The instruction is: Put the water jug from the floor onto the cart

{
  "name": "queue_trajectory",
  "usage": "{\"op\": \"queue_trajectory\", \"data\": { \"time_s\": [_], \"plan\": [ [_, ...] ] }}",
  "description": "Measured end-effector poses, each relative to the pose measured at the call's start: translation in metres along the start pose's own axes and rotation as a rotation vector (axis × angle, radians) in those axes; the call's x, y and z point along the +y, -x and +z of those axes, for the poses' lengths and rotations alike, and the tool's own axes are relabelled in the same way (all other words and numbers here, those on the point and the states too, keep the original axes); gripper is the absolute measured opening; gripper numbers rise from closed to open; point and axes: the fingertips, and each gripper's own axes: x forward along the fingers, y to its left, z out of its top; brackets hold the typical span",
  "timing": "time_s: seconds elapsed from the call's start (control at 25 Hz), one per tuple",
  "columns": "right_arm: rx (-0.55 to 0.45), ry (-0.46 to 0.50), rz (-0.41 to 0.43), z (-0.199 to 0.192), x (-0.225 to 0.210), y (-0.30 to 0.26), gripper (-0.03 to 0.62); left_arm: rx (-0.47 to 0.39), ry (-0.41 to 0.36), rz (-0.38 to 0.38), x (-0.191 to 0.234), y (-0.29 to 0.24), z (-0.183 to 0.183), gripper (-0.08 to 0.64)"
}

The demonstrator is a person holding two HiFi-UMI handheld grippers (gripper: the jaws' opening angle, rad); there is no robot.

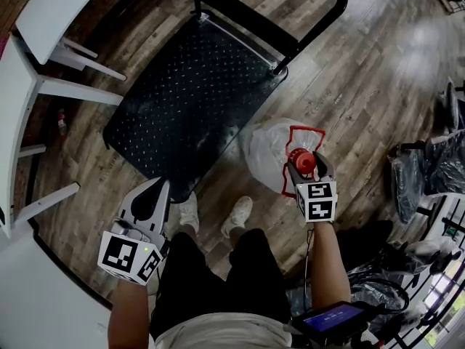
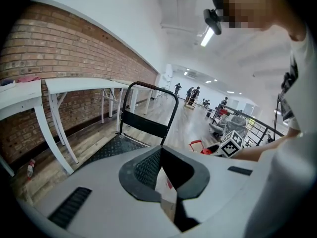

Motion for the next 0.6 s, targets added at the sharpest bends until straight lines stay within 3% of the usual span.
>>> {"op": "queue_trajectory", "data": {
  "time_s": [0.24,0.6],
  "plan": [
    [-0.027,0.001,-0.024,0.061,-0.011,0.05,0.313,-0.003,-0.065,0.014,0.005,0.02,0.021,0.002],
    [-0.078,0.069,0.015,0.151,0.001,0.052,0.313,-0.039,-0.022,0.046,0.03,0.045,0.04,0.002]
  ]
}}
